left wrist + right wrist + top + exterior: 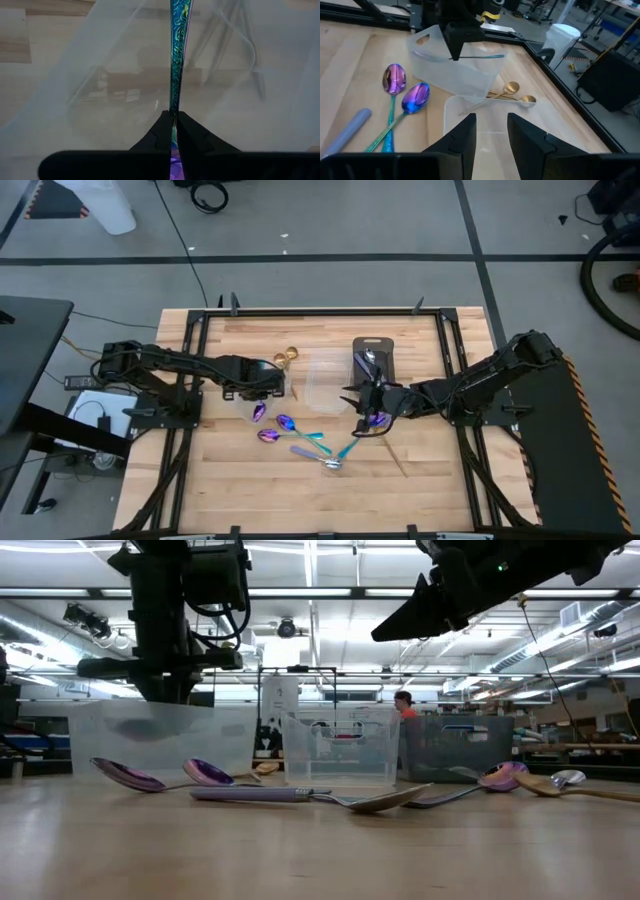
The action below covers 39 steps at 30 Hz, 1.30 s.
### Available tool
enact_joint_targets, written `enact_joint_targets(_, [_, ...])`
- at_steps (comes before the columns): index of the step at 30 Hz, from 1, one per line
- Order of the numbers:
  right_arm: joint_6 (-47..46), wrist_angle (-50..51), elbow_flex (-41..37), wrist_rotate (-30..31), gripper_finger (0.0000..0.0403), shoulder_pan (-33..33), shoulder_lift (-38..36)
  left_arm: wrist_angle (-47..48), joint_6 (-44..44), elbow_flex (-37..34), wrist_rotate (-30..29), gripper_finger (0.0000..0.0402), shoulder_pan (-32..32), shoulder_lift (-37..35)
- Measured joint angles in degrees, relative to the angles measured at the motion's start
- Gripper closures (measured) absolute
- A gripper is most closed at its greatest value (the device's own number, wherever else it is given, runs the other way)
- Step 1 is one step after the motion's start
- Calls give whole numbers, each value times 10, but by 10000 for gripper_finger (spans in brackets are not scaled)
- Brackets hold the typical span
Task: Sort silverware by color (type)
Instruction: Put the blue spoon into the left transparent bin, then adjust the left transparent bin
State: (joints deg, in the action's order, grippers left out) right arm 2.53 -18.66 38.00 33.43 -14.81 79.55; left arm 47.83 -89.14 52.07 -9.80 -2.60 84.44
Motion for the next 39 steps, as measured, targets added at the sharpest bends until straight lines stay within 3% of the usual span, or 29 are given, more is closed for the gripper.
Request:
enact_joint_targets(8, [11,-1,0,-60,281,21,0,27,2,0,0,376,12,0])
enact_joint_targets(14, [18,-1,0,-80,281,25,0,34,14,0,0,312,25,0])
enact_joint_targets(19, [20,-1,0,-80,281,25,0,35,129,8,11,271,19,-5])
enact_joint_targets(27, [21,-13,0,-80,281,26,0,99,307,47,-3,272,-19,-6])
enact_joint_targets(33, [20,-14,0,-81,281,26,0,151,342,47,-32,274,-51,-4])
enact_joint_targets(39, [20,-10,0,-81,281,26,0,137,370,38,-57,274,-81,-4])
